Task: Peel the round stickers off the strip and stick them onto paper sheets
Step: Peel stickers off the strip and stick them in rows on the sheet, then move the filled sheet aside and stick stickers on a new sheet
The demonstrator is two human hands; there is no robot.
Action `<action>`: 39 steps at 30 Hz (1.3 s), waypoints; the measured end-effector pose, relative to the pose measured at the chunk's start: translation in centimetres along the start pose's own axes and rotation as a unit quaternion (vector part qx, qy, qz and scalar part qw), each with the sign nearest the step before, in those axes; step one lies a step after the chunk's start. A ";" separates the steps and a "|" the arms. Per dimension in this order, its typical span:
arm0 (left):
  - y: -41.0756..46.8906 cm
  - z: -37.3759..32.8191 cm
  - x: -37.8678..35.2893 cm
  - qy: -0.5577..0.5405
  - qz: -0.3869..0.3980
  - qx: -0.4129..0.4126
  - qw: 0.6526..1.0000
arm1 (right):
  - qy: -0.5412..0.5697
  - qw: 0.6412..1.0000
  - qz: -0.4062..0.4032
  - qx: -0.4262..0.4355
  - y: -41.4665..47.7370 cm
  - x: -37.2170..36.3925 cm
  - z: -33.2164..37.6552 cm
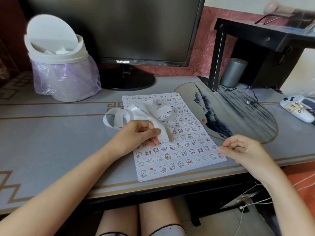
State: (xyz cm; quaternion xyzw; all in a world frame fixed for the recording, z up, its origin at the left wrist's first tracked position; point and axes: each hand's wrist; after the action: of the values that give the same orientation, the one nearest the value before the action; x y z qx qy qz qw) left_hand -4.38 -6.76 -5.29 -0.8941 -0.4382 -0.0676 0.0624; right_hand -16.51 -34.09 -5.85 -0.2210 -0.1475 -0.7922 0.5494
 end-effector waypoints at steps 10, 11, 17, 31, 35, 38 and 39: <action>0.1 0.2 0.1 -0.001 -0.005 0.001 1.000 | -0.057 0.997 -0.047 0.018 0.8 -0.2 0.5; 0.1 0.2 0.1 -0.003 -0.007 0.000 1.000 | -0.065 0.996 -0.047 0.024 1.1 -0.5 0.9; 0.0 -0.1 0.1 -0.031 -0.006 -0.005 0.999 | -0.172 0.985 -0.021 -0.009 2.9 -3.0 3.4; -0.1 -0.7 0.4 -0.078 -0.070 -0.052 0.993 | -0.240 0.970 -0.012 -0.047 6.8 -5.0 5.1; 0.1 -0.6 0.7 -0.072 -0.103 -0.062 0.990 | -0.202 0.976 0.023 -0.073 8.5 -5.2 5.4; 0.2 -0.4 0.9 -0.066 -0.121 -0.061 0.989 | -0.121 0.987 0.048 -0.093 9.4 -4.9 5.0; 0.3 -0.4 1.0 -0.065 -0.126 -0.062 0.988 | -0.098 0.990 0.048 -0.089 9.6 -4.9 4.9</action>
State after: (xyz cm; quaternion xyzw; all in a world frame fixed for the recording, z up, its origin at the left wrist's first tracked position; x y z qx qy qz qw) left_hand -3.58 -6.24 -4.78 -0.8367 -0.5452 -0.0433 -0.0304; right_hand -5.19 -31.22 -4.22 -0.3531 -0.1185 -0.7490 0.5480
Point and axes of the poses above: each hand's wrist, its own y-axis towards the middle knuckle, its own x-axis out of the back of the hand, z = x × y, and after that the axes turned 3 degrees about z, right-handed
